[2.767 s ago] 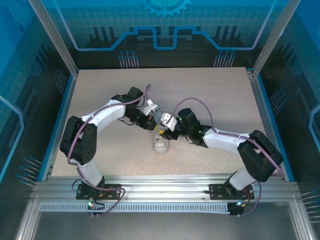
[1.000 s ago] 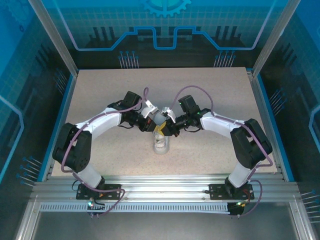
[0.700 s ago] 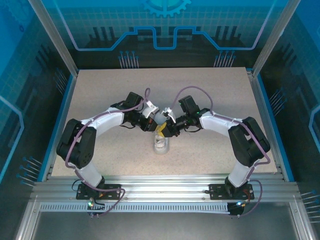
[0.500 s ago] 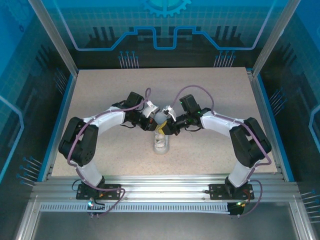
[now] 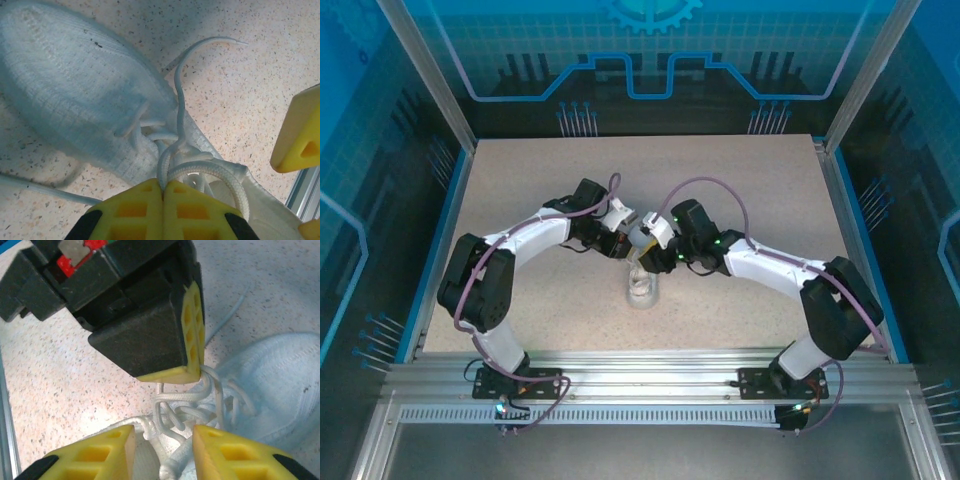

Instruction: Tie the shoes

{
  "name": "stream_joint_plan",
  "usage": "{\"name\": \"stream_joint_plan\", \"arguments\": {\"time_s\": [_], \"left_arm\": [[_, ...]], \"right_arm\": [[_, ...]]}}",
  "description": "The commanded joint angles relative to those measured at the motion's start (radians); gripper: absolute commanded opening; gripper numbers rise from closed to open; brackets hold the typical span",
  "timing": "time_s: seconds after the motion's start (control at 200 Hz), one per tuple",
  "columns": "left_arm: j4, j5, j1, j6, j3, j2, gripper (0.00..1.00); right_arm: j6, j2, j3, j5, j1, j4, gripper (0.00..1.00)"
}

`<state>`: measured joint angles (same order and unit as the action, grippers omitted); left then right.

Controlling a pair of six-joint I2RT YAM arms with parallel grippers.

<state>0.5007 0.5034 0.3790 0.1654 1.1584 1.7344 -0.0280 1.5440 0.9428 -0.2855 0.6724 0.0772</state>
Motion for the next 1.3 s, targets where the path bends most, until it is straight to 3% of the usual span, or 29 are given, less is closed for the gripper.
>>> {"name": "stream_joint_plan", "arguments": {"time_s": [0.0,0.12,0.285,0.41,0.625,0.841,1.026,1.291], "left_arm": [[0.061,-0.024,0.009,-0.053,0.033,-0.031,0.0],[0.065,0.001,0.012,-0.095,0.041,-0.027,0.0],[0.098,0.026,0.012,-0.118,0.071,-0.013,0.0],[0.134,0.026,0.012,-0.11,0.083,-0.012,0.0],[0.142,0.035,0.012,-0.114,0.068,-0.025,0.0],[0.157,0.009,0.009,-0.098,0.07,-0.026,0.0],[0.17,0.021,0.009,-0.093,0.079,-0.02,0.0],[0.186,0.04,0.009,-0.066,0.092,-0.014,0.0]], "right_arm": [[-0.212,-0.048,-0.05,0.159,0.043,-0.09,0.38],[-0.302,-0.053,-0.099,0.159,0.09,-0.162,0.47],[-0.29,0.028,-0.069,0.16,0.111,-0.138,0.51],[-0.288,0.063,-0.017,0.234,0.107,-0.117,0.48],[-0.3,0.101,0.014,0.247,0.089,-0.152,0.48],[-0.335,0.017,-0.058,0.315,0.064,-0.195,0.34],[-0.348,0.011,-0.074,0.331,0.032,-0.16,0.29],[-0.299,0.046,-0.068,0.189,0.0,-0.203,0.31]]}}
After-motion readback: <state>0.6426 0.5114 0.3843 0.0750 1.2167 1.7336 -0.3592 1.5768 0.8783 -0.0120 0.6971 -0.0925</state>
